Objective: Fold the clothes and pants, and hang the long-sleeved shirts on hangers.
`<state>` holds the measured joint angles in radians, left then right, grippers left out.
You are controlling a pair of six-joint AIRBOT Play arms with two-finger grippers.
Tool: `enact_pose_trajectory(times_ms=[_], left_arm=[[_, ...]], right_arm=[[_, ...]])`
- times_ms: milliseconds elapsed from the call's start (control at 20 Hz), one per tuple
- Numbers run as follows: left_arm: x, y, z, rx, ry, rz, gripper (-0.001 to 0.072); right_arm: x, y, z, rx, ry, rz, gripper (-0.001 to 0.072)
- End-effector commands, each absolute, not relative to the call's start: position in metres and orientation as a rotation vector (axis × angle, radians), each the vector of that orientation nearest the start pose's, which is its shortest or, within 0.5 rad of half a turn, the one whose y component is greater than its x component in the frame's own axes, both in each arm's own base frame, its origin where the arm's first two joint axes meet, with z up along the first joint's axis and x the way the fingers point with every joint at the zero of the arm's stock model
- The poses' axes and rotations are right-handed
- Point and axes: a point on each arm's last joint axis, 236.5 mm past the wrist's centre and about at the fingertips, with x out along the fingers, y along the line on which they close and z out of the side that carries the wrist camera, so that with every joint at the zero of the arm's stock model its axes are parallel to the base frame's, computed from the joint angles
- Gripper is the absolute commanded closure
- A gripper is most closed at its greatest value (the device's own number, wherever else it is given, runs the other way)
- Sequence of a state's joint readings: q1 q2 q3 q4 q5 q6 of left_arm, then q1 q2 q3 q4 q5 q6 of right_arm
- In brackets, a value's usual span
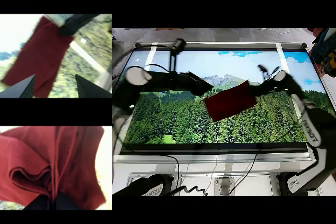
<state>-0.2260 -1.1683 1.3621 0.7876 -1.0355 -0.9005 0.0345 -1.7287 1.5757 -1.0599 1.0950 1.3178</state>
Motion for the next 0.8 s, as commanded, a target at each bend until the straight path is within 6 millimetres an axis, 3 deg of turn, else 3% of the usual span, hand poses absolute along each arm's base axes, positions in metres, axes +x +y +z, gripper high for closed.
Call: enact_pose_trajectory(times_ms=[0,150,400,550,650,750], left_arm=[[0.368,-0.199,0.256,0.101,0.474,-0.818,0.0168],[0.348,-0.181,0.296,0.118,0.372,-0.773,0.0168],[0.322,-0.169,0.330,0.140,0.277,-0.741,0.0168],[0.319,-0.168,0.333,0.141,0.269,-0.741,0.0168],[0.321,-0.169,0.332,0.140,0.273,-0.742,0.0167],[0.322,-0.169,0.330,0.139,0.277,-0.742,0.0167]], right_arm=[[0.492,0.023,0.053,0.231,1.104,0.169,0.0703],[0.449,-0.067,0.096,0.252,1.101,-0.069,0.0703],[0.340,-0.206,0.175,0.400,0.961,-0.593,0.0703],[0.259,-0.258,0.213,0.599,0.800,-0.928,0.0703],[0.224,-0.277,0.229,0.641,0.728,-1.034,0.0703],[0.196,-0.287,0.225,0.689,0.738,-1.109,0.0702]])
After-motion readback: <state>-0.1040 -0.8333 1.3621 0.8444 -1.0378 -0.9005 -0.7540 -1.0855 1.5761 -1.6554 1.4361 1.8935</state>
